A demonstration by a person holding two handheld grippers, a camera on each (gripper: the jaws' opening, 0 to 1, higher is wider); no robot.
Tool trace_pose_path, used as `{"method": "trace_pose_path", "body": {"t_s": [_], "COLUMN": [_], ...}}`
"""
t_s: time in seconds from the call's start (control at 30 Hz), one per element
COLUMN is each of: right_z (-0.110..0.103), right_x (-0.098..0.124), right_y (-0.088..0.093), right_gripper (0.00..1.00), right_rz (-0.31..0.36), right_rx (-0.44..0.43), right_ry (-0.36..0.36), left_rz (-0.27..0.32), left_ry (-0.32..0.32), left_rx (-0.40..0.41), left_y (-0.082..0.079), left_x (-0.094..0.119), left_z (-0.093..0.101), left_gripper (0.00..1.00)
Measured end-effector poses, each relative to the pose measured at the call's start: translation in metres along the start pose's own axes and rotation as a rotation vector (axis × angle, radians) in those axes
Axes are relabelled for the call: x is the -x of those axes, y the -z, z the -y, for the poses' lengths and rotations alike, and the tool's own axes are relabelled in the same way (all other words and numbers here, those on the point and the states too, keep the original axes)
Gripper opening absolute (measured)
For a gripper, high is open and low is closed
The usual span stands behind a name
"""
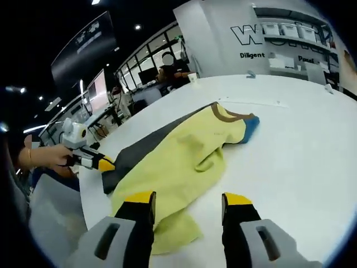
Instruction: Fold the garment on the visible template until the final outline fits inside the template.
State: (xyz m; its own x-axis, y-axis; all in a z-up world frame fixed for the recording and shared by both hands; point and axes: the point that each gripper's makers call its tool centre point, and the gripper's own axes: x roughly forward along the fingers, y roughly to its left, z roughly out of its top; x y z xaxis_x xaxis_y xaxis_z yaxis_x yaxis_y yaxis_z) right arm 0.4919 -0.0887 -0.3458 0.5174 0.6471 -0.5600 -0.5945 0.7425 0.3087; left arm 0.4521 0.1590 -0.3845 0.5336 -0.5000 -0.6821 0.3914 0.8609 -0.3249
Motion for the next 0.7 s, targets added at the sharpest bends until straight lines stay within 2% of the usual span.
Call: {"method": "trace_pose_path", "body": {"t_s": [0.13,0.4,0.47,0.5,0.57,0.7], "right_z": [-0.007,-0.011,-0.013,-0.012,-0.009,-0.007], "right_x": [0.000,0.003,0.005,0.005,0.006,0.007], "right_y": [0.008,0.010,0.012,0.011,0.012,0.017], "right_gripper": [0.44,0.44,0.45,0.45,0.45,0.45], "right_rz": [-0.010,-0.011,-0.014,-0.012,-0.008,-0.015], "right_rx": [-0.013,-0.014,-0.015,-0.015,-0.019,-0.028], "right_ry": [-0.009,-0.008,-0.015,-0.015,-0.014,-0.008], "left_rz": [0.002,0.001,0.015,0.031,0.052,0.033], "left_ry": [0.009,0.005,-0.090,-0.116,-0.138,-0.179], "left_rx": [0.011,-0.025,-0.113,-0.113,-0.123,-0.188], "left_y": [-0.003,-0.013,-0.030,-0.038,-0.051,-0.072], "left_x": [0.004,0.012,0.025,0.030,0.036,0.048], "left_z": [-0.001,-0.001,-0.026,-0.036,-0.055,-0.074], "left_gripper": [0.00,0.00,0.00,0.00,0.00,0.00]}}
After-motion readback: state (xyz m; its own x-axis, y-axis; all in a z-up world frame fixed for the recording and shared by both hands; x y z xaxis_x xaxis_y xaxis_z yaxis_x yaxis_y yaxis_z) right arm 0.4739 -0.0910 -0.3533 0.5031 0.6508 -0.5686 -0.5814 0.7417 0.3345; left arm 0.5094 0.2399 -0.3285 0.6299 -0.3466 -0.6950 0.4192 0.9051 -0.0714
